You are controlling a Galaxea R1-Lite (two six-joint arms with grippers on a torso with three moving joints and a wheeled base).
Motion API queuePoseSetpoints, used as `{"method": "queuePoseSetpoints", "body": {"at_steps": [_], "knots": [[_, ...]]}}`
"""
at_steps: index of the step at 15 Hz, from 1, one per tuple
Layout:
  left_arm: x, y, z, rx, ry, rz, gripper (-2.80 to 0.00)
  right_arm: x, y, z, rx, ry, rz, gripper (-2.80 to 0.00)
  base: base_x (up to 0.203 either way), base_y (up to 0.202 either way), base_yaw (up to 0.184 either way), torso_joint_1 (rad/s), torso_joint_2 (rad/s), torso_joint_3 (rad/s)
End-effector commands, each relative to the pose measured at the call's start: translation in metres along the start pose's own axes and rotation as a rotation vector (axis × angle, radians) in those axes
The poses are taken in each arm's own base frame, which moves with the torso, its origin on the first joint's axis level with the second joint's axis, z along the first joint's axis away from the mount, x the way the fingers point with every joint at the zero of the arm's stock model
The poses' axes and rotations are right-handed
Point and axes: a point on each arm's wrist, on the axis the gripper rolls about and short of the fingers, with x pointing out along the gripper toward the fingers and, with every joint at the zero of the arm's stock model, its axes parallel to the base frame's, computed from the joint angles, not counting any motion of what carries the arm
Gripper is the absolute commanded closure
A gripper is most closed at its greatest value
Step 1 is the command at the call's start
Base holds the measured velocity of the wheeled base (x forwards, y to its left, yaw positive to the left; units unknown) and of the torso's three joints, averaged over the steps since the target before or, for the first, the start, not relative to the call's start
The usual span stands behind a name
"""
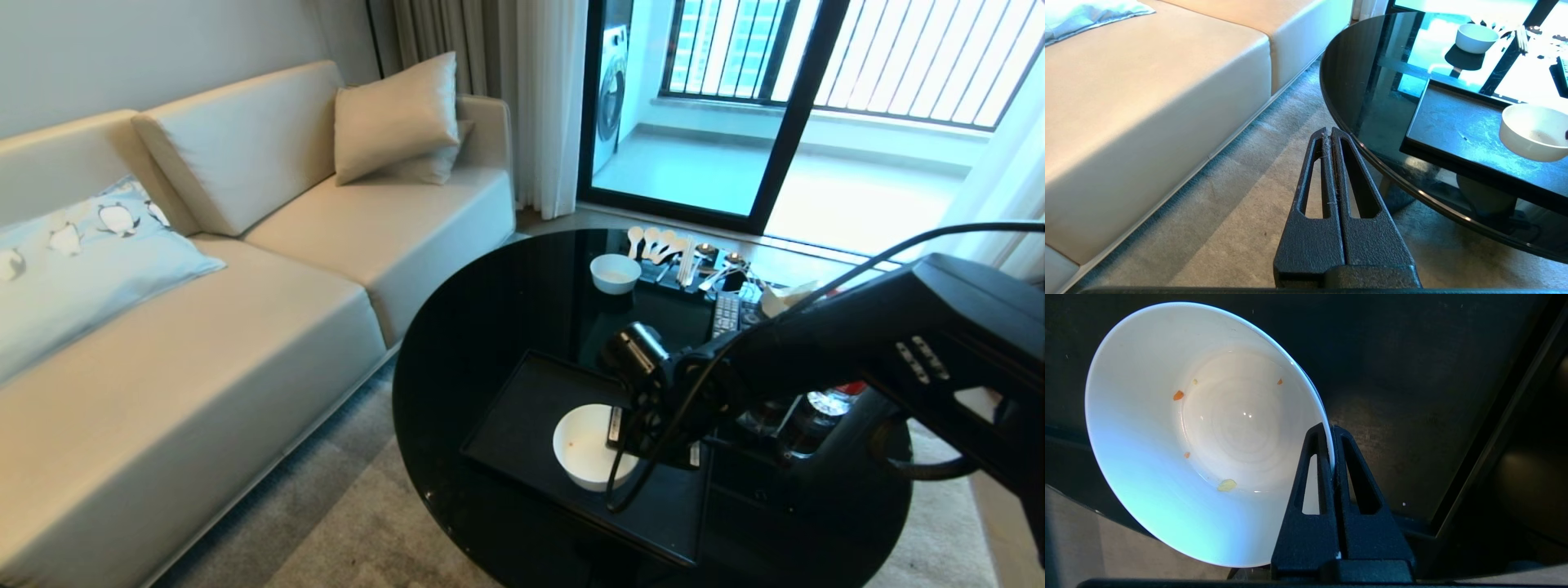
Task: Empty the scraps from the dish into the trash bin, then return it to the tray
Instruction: Put the bowl back to the table
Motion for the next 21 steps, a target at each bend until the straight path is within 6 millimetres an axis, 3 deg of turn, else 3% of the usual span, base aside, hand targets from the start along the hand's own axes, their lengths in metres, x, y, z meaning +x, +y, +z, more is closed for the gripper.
{"method": "queuePoseSetpoints", "body": {"at_steps": [1, 11, 21], "knots": [[0.000, 0.000, 0.000, -0.001, -0.001, 0.000, 0.00, 0.013, -0.007, 0.012, 0.038, -0.010, -0.017, 0.00, 0.000, 0.000, 0.000, 0.000, 0.00, 0.000], [0.000, 0.000, 0.000, -0.001, -0.001, 0.000, 0.00, 0.039, -0.021, 0.038, 0.136, -0.130, 0.035, 0.00, 0.000, 0.000, 0.000, 0.000, 0.00, 0.000], [0.000, 0.000, 0.000, -0.001, -0.001, 0.000, 0.00, 0.059, -0.061, 0.022, 0.180, -0.163, -0.048, 0.00, 0.000, 0.000, 0.000, 0.000, 0.00, 0.000]]}}
